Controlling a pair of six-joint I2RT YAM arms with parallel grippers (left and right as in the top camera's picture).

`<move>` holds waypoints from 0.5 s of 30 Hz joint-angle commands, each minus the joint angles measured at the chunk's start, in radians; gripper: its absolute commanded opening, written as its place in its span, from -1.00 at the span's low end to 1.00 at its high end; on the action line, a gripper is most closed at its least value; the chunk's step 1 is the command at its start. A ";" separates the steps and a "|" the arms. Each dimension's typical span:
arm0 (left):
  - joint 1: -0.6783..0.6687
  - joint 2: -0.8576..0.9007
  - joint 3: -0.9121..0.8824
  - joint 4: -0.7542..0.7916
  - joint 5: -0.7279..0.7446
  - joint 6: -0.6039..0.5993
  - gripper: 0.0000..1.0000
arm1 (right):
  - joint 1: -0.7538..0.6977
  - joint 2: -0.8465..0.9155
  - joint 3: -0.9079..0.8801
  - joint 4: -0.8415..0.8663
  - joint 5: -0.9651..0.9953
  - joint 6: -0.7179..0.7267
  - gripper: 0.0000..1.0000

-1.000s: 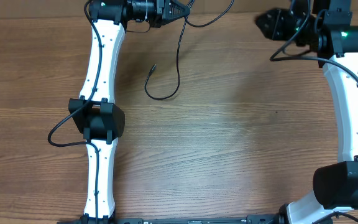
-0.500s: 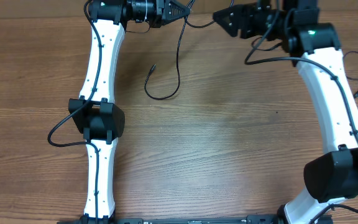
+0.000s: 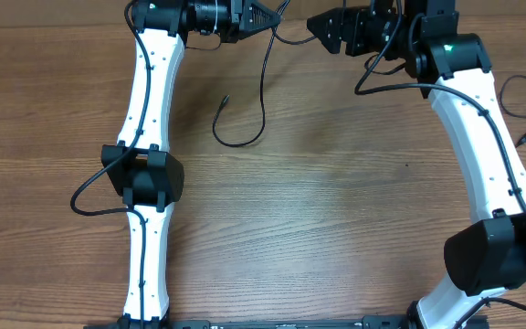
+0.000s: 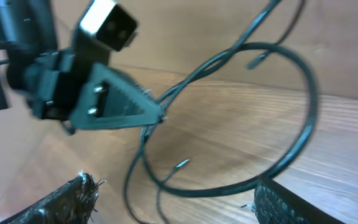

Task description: Untangle cables

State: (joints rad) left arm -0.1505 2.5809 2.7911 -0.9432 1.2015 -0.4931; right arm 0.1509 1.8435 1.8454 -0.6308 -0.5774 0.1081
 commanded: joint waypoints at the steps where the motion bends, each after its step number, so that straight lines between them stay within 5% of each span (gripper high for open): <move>1: -0.005 -0.014 0.011 0.002 0.065 0.029 -0.92 | -0.006 0.007 0.004 0.023 0.143 -0.001 0.61; 10: -0.007 -0.014 0.011 0.001 0.109 0.030 -0.92 | -0.006 0.013 0.004 0.044 0.218 -0.001 0.48; 11: -0.010 -0.014 0.011 0.001 0.113 0.030 -0.92 | -0.006 0.016 0.004 0.045 0.218 -0.001 0.37; 13: -0.016 -0.014 0.011 0.002 0.124 0.032 -0.92 | -0.006 0.024 0.004 0.046 0.218 -0.001 -0.38; 15: -0.021 -0.014 0.011 0.000 0.127 0.045 -0.91 | -0.006 0.034 0.004 0.048 0.218 -0.001 -0.63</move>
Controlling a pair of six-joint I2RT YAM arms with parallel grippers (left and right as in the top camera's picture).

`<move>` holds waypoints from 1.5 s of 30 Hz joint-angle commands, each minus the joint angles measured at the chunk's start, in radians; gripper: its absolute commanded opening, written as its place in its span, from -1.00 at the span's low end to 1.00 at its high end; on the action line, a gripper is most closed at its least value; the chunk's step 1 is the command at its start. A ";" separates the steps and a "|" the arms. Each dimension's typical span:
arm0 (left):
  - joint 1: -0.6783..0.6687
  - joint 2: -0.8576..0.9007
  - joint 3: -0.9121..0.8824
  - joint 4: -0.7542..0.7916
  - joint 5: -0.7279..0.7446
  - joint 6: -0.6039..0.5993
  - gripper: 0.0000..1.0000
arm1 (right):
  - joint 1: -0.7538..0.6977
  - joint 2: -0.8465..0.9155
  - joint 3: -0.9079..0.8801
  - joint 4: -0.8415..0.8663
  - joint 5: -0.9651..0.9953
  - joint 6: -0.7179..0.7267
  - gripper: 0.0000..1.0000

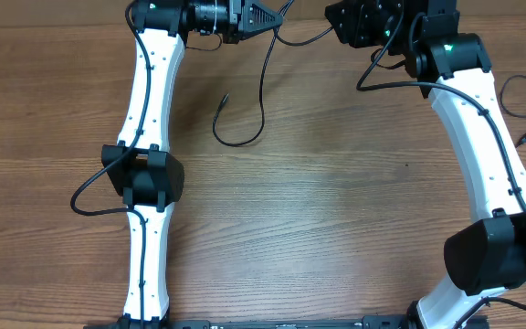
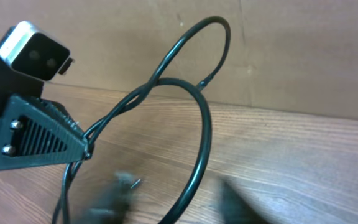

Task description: Untangle cables

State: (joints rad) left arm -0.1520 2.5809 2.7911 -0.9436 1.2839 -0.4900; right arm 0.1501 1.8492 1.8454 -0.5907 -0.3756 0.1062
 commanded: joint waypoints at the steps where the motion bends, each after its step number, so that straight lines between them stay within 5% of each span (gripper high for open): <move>1: -0.021 -0.014 0.011 -0.002 0.045 0.042 -0.92 | -0.005 0.039 0.004 0.010 0.016 0.001 -0.69; 6: -0.028 -0.014 0.011 -0.002 0.053 0.042 -0.92 | -0.005 0.090 0.004 0.027 0.017 0.018 -0.70; 7: -0.028 -0.014 0.011 -0.002 0.053 0.042 -0.92 | -0.005 0.101 0.004 0.032 0.016 0.029 -0.89; 11: -0.028 -0.014 0.011 -0.002 0.064 0.042 -0.92 | -0.005 0.126 0.004 0.039 0.081 0.083 -0.92; 17: 0.044 -0.019 0.013 -0.018 0.240 0.050 -0.92 | -0.135 0.128 0.004 -0.046 0.217 0.156 -0.92; 22: 0.126 -0.067 0.013 -0.233 0.220 0.232 -0.92 | -0.284 0.128 0.004 -0.110 0.217 0.151 -0.92; 28: 0.167 -0.138 0.013 -0.486 -0.003 0.414 -0.92 | -0.367 0.128 0.004 -0.122 0.074 0.137 -0.92; 35: 0.105 -0.154 0.013 -0.470 -0.121 0.446 -0.92 | -0.289 0.126 0.005 -0.123 0.037 0.133 -0.92; 38: 0.049 -0.154 0.013 -0.467 -0.278 0.503 -0.89 | -0.227 0.106 0.018 -0.124 0.024 0.134 -0.92; 42: -0.005 -0.154 0.013 -0.459 -0.488 0.521 -0.71 | -0.186 0.059 0.086 -0.153 0.022 0.134 -0.92; 45: -0.037 -0.154 0.013 -0.448 -0.596 0.549 -0.30 | -0.168 0.022 0.162 -0.185 0.013 0.133 -0.92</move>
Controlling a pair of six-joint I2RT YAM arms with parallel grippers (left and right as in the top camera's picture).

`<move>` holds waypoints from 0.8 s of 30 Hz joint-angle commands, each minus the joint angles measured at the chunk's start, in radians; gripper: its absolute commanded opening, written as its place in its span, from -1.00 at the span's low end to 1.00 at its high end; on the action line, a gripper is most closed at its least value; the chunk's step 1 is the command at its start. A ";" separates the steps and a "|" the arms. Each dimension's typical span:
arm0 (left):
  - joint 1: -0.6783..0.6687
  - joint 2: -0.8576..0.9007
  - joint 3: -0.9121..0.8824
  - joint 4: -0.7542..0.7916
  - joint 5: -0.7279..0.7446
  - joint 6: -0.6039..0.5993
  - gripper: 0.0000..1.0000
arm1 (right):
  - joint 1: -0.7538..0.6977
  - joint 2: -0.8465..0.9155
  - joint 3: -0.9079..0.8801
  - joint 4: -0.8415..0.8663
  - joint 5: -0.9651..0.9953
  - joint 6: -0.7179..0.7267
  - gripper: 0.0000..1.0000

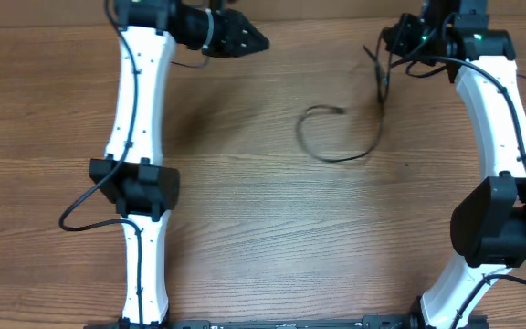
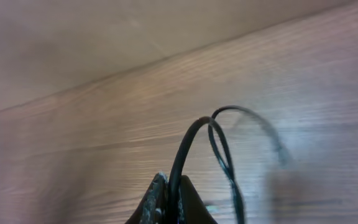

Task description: Untangle cables

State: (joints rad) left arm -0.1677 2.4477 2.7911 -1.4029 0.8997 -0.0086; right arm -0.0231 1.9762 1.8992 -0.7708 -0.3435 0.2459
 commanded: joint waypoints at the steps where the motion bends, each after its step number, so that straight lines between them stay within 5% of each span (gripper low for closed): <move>1: -0.033 -0.021 0.013 0.016 -0.227 0.099 0.00 | 0.012 -0.120 0.146 -0.023 -0.039 -0.006 -0.92; 3: -0.057 -0.021 0.013 0.032 -0.257 0.147 0.60 | 0.023 -0.136 0.198 -0.050 -0.064 -0.006 -0.92; 5: -0.079 -0.021 0.013 0.068 -0.294 0.154 0.82 | 0.034 -0.153 0.246 -0.084 -0.078 -0.007 -0.92; 11: -0.128 -0.021 0.011 0.213 -0.304 0.088 0.89 | 0.071 -0.201 0.276 -0.136 -0.078 -0.011 -0.92; 20: -0.137 0.000 0.002 0.360 -0.303 -0.176 0.82 | 0.095 -0.245 0.276 -0.155 -0.156 -0.018 -0.92; 24: -0.144 0.020 -0.002 0.361 -0.268 -0.183 0.89 | 0.095 -0.268 0.276 -0.151 -0.156 -0.018 -0.92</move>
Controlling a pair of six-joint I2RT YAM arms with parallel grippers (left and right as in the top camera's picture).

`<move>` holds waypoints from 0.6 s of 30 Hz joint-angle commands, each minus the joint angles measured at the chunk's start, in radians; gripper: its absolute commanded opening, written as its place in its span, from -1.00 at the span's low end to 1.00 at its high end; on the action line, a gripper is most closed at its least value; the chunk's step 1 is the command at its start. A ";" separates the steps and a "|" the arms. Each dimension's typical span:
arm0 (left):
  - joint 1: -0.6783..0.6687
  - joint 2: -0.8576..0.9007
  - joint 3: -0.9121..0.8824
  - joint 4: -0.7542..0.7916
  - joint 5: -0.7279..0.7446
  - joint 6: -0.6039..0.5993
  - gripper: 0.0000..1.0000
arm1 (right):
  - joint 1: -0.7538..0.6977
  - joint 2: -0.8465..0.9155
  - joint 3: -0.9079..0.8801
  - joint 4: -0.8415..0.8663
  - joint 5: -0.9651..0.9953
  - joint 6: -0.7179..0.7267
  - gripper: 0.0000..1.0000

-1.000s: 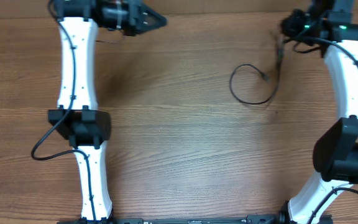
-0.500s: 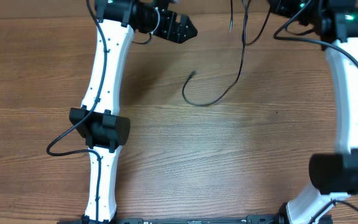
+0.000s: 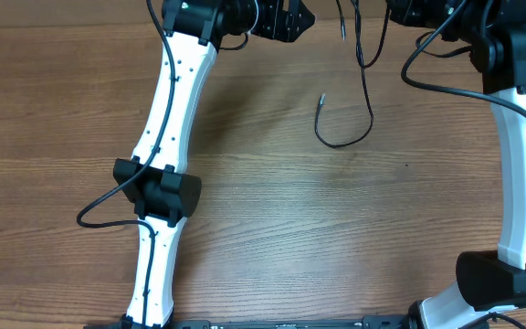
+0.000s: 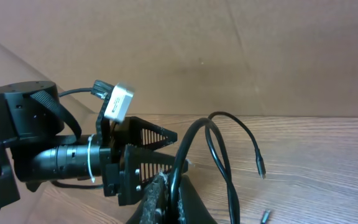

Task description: Untangle cables

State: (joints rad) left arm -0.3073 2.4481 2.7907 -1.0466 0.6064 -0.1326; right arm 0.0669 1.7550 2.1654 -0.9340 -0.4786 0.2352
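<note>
A thin black cable [image 3: 369, 110] hangs from the top edge of the overhead view and loops on the wooden table, one plug tip [image 3: 321, 98] pointing up. My right gripper [image 4: 169, 184] is shut on this cable, which arches up from the fingers and twists round itself [image 4: 224, 180]. Another plug tip [image 4: 261, 167] dangles free. In the overhead view the right gripper [image 3: 395, 11] is at the far edge. My left gripper [image 4: 171, 148] faces it, its two ribbed fingers [image 4: 153, 133] apart with nothing between them; overhead shows the left gripper [image 3: 298, 16] left of the cable.
A brown wall [image 4: 260, 56] stands behind the table's far edge. The left arm's elbow [image 3: 158, 187] and its black lead sit at mid-left. The right arm [image 3: 523, 164] runs down the right side.
My right gripper has moved from the right of the table to the far edge, the cable still in it. The loop has shifted slightly. The left gripper has moved right, close to the right one.
First my left gripper was shut on the twisted cable at the far edge while the right gripper hovered open beside it. Later the right gripper held the cable off to the right and the left gripper was free. Now both grippers face each other at the far edge.
</note>
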 commanded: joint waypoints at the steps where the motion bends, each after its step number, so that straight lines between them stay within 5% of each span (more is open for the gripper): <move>1: -0.007 0.028 -0.001 0.007 0.027 -0.058 0.92 | 0.005 -0.051 0.010 0.011 -0.021 -0.007 -0.92; 18: -0.071 0.150 -0.001 0.212 0.034 -0.164 0.93 | 0.006 -0.091 0.010 0.003 -0.108 -0.008 -0.92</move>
State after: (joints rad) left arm -0.3820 2.5904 2.7876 -0.8745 0.5922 -0.2634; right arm 0.0673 1.6913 2.1654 -0.9356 -0.5705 0.2352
